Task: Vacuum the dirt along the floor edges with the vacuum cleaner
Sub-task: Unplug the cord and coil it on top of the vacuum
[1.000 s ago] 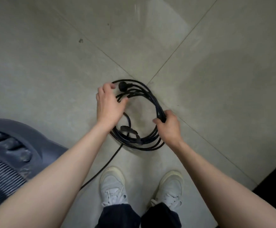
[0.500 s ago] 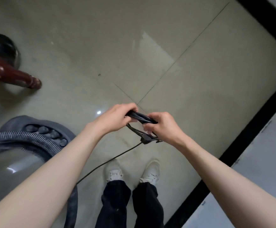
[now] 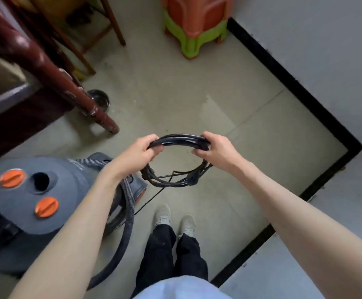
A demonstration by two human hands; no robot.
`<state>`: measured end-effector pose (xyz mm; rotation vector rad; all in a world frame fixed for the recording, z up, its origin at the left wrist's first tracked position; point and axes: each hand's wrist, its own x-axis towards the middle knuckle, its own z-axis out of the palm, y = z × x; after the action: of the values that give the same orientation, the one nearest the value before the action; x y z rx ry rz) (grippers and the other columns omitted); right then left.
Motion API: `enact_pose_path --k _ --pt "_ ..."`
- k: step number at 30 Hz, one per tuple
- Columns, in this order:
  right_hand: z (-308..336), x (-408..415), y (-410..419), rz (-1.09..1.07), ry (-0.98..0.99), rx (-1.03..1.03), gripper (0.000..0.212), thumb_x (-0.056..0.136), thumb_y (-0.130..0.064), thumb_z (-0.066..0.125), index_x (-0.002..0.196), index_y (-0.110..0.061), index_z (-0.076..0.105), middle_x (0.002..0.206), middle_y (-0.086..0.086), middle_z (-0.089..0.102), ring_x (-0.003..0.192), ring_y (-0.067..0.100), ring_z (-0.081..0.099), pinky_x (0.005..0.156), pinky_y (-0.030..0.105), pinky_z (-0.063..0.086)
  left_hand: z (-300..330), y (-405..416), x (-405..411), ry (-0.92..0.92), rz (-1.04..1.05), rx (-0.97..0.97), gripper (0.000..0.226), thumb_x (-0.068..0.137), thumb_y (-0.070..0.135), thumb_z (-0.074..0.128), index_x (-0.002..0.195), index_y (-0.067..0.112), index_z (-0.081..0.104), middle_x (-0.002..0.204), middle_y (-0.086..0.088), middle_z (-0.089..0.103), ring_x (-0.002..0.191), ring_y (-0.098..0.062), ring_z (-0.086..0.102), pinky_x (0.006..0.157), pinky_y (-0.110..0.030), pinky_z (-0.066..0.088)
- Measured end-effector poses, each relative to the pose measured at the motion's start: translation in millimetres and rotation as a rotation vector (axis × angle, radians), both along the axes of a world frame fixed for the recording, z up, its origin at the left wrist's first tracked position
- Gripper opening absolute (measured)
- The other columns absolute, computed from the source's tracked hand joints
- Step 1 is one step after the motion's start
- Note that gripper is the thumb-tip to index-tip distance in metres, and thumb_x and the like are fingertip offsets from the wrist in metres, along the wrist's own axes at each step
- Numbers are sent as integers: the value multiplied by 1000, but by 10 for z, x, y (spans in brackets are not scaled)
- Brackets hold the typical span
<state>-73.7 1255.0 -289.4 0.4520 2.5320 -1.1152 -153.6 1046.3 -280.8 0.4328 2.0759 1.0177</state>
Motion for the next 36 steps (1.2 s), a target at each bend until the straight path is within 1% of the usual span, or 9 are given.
enact_pose_path --k 5,9,13,17,22,26,29,33,36 --pt "574 -9 -511 67 44 -105 22 86 -28 71 84 -19 51 66 -9 48 69 17 46 57 28 31 777 -642 297 -34 256 103 21 99 6 45 80 15 49 67 -1 42 62 -14 41 68 -28 38" --pt "856 -72 -939 150 73 -154 21 88 -26 69 81 -17 51 66 -7 48 66 17 44 55 23 32 1113 -1188 566 -64 452 189 19 99 8 45 81 13 51 62 3 41 57 -11 40 65 -26 39" --pt "1011 -143 -1536 410 53 -69 23 99 -28 55 108 -8 53 85 4 55 79 23 49 62 30 28 1225 -1802 837 -75 604 196 17 98 8 49 81 10 53 61 3 46 55 -11 43 57 -22 38" --pt "1060 -205 -2161 572 19 -64 22 102 -28 46 110 -7 49 89 8 54 80 25 50 63 30 30 1222 -2487 1037 -121 719 254 5 92 6 58 95 4 61 68 1 56 61 -12 47 59 -22 42" --pt "970 -420 -2950 683 -18 -91 18 102 -24 47 100 -7 48 82 8 53 76 27 48 60 33 27 1040 -3235 1168 -165 917 284 18 89 0 61 104 8 66 77 -2 65 67 -15 52 69 -27 46" --pt "753 -695 -3566 604 -74 -111 18 100 -26 52 91 -11 51 74 0 52 75 25 49 58 29 28 784 -3689 889 -57 1052 167 23 90 0 59 109 13 63 76 -6 62 64 -13 53 62 -20 47" --pt "487 -933 -3962 354 -96 -116 26 94 -31 62 78 -10 57 74 6 60 73 22 52 59 29 34 529 -4024 535 -18 1124 134 31 91 0 58 119 14 57 78 -5 61 61 -9 55 56 -16 47" --pt "93 -1135 -4362 206 -77 -105 27 92 -29 64 73 -15 51 65 -3 52 66 18 48 50 22 32 41 -4358 199 -16 1065 20 36 95 7 53 131 9 51 107 -11 61 79 -17 59 76 -29 49" --pt "-190 -1197 -4517 201 -77 -23 17 95 -23 59 101 -7 60 86 6 61 84 27 53 64 28 28 -369 -4378 223 204 872 -260 48 98 17 48 144 18 37 144 -9 41 128 -21 42 105 -29 30"
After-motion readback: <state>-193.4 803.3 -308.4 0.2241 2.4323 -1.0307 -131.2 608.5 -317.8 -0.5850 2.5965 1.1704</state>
